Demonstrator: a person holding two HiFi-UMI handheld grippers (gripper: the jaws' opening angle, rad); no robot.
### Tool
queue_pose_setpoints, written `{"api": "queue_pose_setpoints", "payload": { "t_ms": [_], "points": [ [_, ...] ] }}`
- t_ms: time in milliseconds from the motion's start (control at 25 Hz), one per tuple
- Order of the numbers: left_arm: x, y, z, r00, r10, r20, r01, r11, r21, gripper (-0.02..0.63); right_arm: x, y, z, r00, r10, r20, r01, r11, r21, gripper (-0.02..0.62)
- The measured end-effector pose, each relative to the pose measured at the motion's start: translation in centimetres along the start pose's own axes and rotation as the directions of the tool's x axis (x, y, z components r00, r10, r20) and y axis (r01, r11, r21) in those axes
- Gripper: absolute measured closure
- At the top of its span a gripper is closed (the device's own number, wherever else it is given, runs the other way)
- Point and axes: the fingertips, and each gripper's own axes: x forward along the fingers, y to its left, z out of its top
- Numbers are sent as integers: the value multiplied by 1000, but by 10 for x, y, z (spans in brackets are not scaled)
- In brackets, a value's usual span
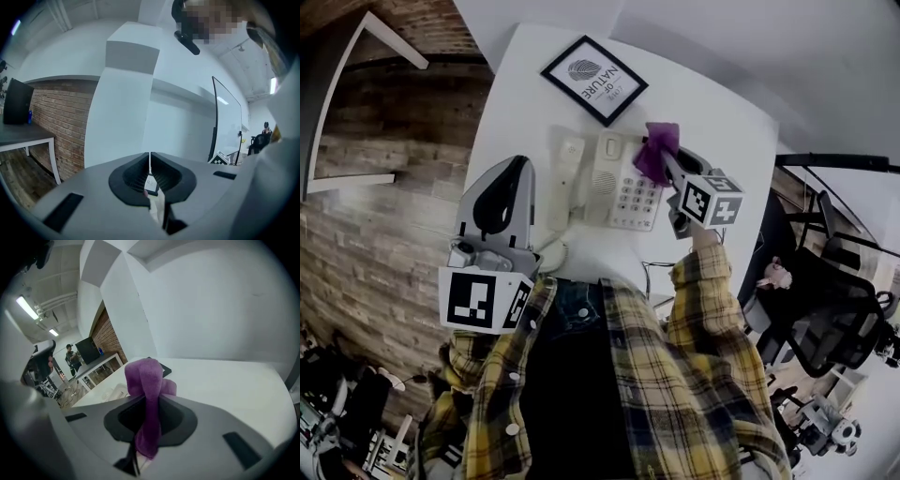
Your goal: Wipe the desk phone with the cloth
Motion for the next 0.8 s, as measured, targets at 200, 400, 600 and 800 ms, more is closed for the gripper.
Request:
{"api": "queue_pose_setpoints", "payload": {
  "t_ms": [200,400,600,800],
  "points": [
    [5,-6,1,1000,-24,-3,24,1000,2,584,-4,5,-10,1000,16,-6,-16,999,33,532],
    [10,-12,1,999,-54,-5,54,999,9,584,-10,11,-25,1000,17,-12,-17,998,56,532],
    [13,-15,0,996,-85,-8,85,996,10,584,-15,19,-40,999,-2,-38,4,999,49,532],
    [17,-21,0,993,-120,-10,120,993,12,584,-23,23,-57,998,-25,-52,28,998,58,532]
  ]
}}
